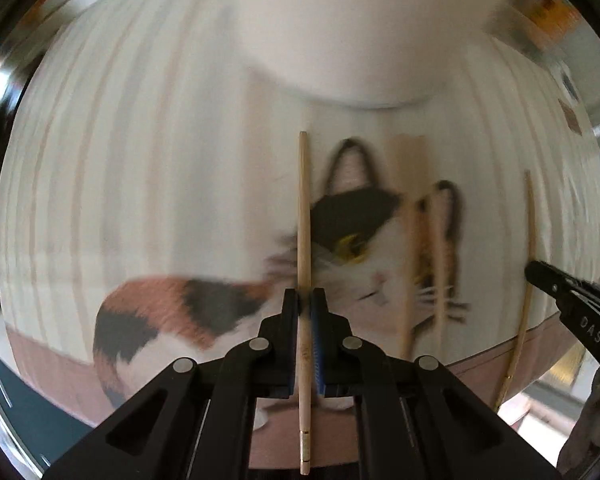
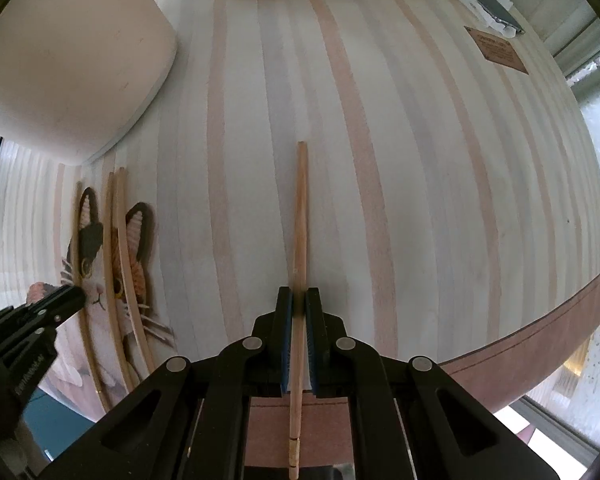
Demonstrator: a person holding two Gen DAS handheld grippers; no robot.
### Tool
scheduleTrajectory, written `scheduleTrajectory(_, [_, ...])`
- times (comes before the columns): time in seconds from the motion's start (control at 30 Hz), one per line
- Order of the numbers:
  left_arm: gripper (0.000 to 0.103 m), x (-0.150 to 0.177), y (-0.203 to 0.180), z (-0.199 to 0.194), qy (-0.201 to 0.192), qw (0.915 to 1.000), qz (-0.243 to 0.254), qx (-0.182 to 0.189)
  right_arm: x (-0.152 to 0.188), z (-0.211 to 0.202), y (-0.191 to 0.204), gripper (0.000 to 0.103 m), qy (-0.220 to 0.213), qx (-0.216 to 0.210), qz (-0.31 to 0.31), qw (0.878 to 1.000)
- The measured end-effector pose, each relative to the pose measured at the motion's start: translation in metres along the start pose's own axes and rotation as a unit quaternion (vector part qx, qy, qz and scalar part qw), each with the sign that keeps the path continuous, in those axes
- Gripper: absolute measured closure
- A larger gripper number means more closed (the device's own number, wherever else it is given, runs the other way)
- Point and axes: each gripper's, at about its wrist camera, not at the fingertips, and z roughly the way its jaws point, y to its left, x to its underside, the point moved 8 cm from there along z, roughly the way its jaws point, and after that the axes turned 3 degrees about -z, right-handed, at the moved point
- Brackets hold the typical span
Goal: Organize utensils
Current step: 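Grasp a chopstick on the placemat with the left tool while the right tool grasps another, then lift both held chopsticks and carry them above the holder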
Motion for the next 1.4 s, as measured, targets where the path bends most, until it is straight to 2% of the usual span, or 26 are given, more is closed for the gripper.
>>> scheduleTrajectory(0.1, [0.099,0.005,0.025,-0.002,0.007,0.9989,-0.045,0.012,0.002,-0.004,0.013,0.096,0.007,-0.024,-0.004,1.0])
scheduleTrajectory(0.2, [0.099,0.004,0.035,-0.004,0.009,0.9978,-0.06,0.028,0.005,-0.003,0.026,0.096,0.011,-0.04,-0.013,0.999])
scheduleTrajectory(0.33, [0.098,0.006,0.041,-0.005,0.007,0.9987,-0.048,0.019,0.004,-0.002,0.041,0.096,0.018,-0.005,-0.059,0.998])
scheduleTrajectory(0.47, [0.097,0.006,0.028,-0.003,0.005,0.9991,-0.039,0.013,0.003,-0.003,0.046,0.095,0.022,0.006,-0.066,0.998])
scheduleTrajectory(1.17, [0.098,0.007,0.027,0.001,0.007,0.9998,-0.017,0.005,0.003,-0.001,0.047,0.095,0.028,0.021,-0.075,0.997])
scheduleTrajectory(1.27, [0.099,0.009,0.025,-0.001,0.0,0.9998,-0.018,-0.008,0.005,0.002,0.05,0.095,0.023,0.019,-0.068,0.997])
scheduleTrajectory(1.4, [0.099,0.007,0.027,-0.015,-0.029,0.9991,-0.02,-0.024,0.007,-0.002,0.046,0.096,0.005,0.005,-0.045,0.999])
